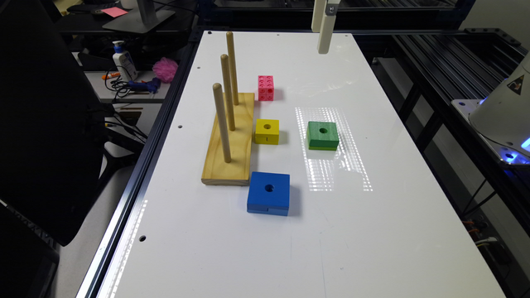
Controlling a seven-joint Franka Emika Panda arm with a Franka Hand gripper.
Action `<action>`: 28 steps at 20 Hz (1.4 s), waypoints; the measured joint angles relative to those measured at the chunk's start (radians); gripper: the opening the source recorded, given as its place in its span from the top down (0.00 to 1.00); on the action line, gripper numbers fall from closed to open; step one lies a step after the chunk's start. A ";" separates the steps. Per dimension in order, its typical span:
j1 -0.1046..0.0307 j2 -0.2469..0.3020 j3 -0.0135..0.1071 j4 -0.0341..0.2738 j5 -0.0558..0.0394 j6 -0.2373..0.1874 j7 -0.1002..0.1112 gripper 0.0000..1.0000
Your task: Pick up pink block.
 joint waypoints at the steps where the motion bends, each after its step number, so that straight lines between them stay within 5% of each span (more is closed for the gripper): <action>1: 0.000 0.000 0.000 0.000 0.0000 0.000 0.000 0.00; 12: -0.009 0.005 -0.001 0.023 0.0000 0.000 0.000 0.00; 24: -0.015 0.137 -0.001 0.154 0.0000 0.000 0.000 0.00; 28: -0.038 0.155 -0.005 0.180 -0.0043 0.000 -0.018 0.00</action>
